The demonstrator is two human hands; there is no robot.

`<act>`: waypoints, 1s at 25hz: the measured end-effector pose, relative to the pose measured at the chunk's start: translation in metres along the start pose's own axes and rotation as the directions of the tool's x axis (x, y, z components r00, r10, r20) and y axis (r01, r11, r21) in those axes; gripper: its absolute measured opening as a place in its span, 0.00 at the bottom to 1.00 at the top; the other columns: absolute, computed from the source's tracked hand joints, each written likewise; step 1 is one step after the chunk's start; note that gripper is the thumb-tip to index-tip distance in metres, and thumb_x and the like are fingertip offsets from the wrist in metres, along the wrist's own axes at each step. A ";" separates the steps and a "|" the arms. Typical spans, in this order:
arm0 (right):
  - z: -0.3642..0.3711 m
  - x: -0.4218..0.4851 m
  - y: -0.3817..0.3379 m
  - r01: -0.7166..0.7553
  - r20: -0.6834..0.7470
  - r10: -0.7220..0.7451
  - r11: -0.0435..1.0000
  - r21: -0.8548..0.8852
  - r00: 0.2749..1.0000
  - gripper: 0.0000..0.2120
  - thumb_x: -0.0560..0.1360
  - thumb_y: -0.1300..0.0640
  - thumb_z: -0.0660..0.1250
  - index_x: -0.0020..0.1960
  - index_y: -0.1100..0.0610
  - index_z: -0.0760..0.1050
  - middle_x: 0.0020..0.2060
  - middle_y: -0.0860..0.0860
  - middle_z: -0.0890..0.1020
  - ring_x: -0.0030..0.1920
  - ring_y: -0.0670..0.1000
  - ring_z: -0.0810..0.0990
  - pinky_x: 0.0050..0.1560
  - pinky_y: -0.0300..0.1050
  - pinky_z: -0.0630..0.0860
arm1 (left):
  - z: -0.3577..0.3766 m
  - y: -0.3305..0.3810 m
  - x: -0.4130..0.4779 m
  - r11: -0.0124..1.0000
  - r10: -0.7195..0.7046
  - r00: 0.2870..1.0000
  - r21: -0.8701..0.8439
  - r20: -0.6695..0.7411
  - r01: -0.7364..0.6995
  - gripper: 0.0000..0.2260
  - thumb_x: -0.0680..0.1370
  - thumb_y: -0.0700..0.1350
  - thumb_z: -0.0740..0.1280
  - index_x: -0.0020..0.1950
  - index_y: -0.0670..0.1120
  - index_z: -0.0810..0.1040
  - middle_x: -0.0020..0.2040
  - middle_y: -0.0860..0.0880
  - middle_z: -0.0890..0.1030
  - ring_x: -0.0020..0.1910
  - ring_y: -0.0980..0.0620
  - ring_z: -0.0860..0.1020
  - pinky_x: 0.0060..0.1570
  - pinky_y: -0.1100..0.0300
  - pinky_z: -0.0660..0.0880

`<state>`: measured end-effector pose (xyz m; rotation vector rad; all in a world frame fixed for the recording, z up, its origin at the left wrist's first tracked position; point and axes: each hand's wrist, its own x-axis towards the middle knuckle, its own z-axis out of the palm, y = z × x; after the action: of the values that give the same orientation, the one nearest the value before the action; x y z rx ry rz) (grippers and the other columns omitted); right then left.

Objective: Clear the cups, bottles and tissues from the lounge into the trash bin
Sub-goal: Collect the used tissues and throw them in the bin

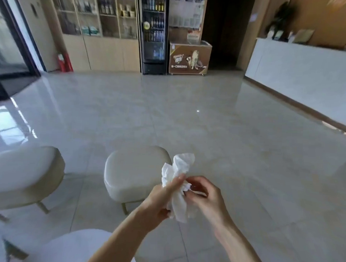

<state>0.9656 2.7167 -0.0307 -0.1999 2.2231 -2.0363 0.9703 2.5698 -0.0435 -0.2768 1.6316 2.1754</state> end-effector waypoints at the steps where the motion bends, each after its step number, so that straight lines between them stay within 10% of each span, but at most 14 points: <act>1: 0.008 0.000 -0.026 0.026 0.056 -0.027 1.000 0.007 0.998 0.10 0.72 0.67 0.70 0.46 0.53 0.82 0.42 0.48 0.86 0.47 0.47 0.84 0.44 0.35 0.76 | -0.003 0.021 -0.018 0.998 0.047 0.998 -0.036 -0.040 -0.048 0.18 0.71 0.62 0.72 0.46 0.48 0.86 0.45 0.41 0.81 0.46 0.41 0.78 0.49 0.46 0.70; 8: 0.081 -0.028 -0.151 -0.059 0.389 -0.016 0.982 0.180 0.921 0.16 0.69 0.50 0.71 0.57 0.49 0.81 0.56 0.46 0.83 0.62 0.48 0.78 0.64 0.53 0.71 | -0.029 0.096 -0.178 0.931 0.298 0.874 -0.087 -0.383 -0.355 0.25 0.69 0.52 0.74 0.60 0.39 0.79 0.49 0.40 0.84 0.49 0.43 0.83 0.57 0.44 0.73; 12: 0.157 -0.084 -0.200 -0.127 0.724 0.045 0.990 0.059 0.688 0.29 0.66 0.39 0.72 0.62 0.55 0.77 0.57 0.56 0.83 0.57 0.57 0.81 0.51 0.52 0.76 | -0.055 0.091 -0.283 0.927 0.312 0.776 -0.005 -0.549 -0.376 0.24 0.68 0.54 0.76 0.59 0.43 0.81 0.56 0.38 0.83 0.58 0.37 0.81 0.64 0.39 0.70; 19: 0.329 -0.230 -0.250 -0.121 0.977 0.121 0.988 -0.101 0.175 0.19 0.77 0.47 0.62 0.62 0.57 0.78 0.55 0.58 0.84 0.56 0.59 0.83 0.59 0.59 0.77 | -0.115 0.047 -0.510 0.912 0.287 0.461 0.093 -0.840 -0.400 0.13 0.74 0.47 0.74 0.56 0.46 0.81 0.47 0.47 0.82 0.47 0.50 0.82 0.50 0.54 0.80; 23: 0.425 -0.307 -0.250 -0.021 0.987 0.128 0.992 -0.127 0.095 0.18 0.76 0.48 0.64 0.60 0.57 0.78 0.54 0.55 0.84 0.49 0.51 0.85 0.42 0.46 0.82 | -0.147 0.011 -0.617 0.897 0.267 0.310 0.118 -0.912 -0.426 0.20 0.74 0.46 0.73 0.64 0.41 0.77 0.50 0.43 0.82 0.50 0.46 0.81 0.50 0.55 0.80; 25: 0.471 -0.353 -0.254 -0.009 0.992 0.127 0.992 -0.127 -0.010 0.21 0.76 0.47 0.65 0.62 0.59 0.77 0.55 0.57 0.83 0.53 0.57 0.83 0.49 0.52 0.80 | -0.165 -0.008 -0.676 0.889 0.247 0.253 0.115 -0.935 -0.443 0.24 0.72 0.48 0.75 0.65 0.42 0.76 0.53 0.42 0.83 0.53 0.45 0.82 0.55 0.51 0.79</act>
<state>1.4001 2.2961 0.1814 -1.1399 1.1729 -0.9118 1.5670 2.2797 0.1652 -1.7005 2.1913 2.6902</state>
